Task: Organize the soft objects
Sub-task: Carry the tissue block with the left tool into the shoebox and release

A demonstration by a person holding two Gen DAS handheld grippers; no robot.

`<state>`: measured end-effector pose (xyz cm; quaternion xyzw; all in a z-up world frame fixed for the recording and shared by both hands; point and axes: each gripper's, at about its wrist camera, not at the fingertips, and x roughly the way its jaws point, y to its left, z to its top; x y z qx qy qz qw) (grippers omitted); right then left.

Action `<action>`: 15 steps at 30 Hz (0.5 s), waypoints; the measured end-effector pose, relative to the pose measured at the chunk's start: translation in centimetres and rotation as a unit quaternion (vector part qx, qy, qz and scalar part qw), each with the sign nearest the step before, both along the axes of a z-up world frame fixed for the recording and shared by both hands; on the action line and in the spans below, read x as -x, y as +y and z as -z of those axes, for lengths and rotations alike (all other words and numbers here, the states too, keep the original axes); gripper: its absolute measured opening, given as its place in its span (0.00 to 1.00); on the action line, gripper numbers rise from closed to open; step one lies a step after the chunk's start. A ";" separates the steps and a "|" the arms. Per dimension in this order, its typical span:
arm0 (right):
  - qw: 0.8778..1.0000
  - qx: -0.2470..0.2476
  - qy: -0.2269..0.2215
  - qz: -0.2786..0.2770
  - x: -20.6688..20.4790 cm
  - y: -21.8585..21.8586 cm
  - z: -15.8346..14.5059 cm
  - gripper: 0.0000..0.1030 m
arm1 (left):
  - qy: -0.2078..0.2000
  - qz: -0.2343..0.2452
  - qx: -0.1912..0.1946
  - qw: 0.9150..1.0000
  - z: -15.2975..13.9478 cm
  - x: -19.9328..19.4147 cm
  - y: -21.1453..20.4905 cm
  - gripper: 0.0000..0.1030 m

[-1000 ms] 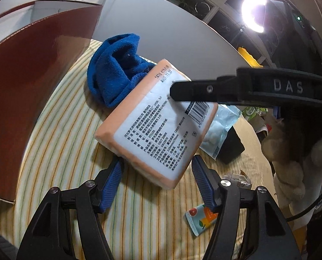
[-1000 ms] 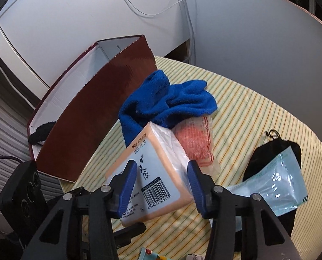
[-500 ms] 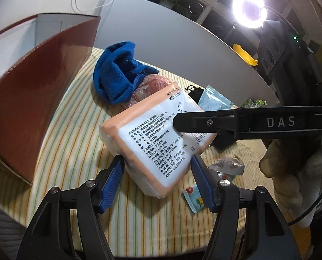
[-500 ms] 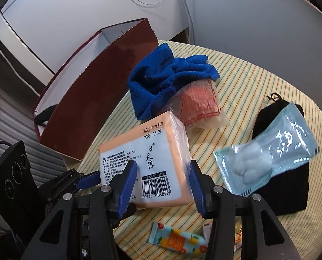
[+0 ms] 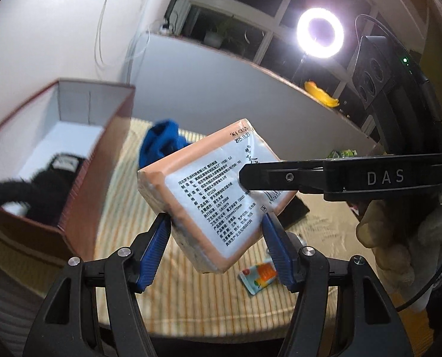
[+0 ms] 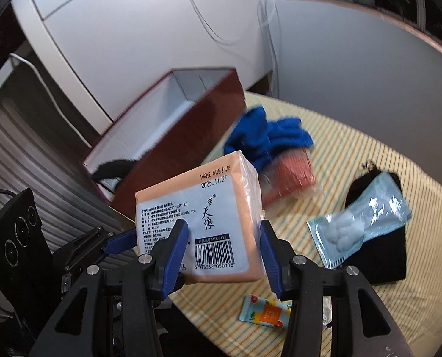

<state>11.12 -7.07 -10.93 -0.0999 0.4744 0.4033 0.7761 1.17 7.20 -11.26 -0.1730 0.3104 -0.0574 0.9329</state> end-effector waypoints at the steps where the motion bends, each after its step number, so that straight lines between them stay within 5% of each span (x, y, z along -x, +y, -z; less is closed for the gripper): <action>1: 1.000 -0.004 -0.006 -0.002 0.2 0.3 -0.7 0.43 | -0.005 -0.001 -0.003 1.000 -0.5 0.2 0.3 0.61; 15: 0.997 -0.053 -0.037 -0.043 0.3 9.0 -5.7 0.43 | -0.030 -0.052 -0.069 0.996 -4.9 0.5 7.5 0.61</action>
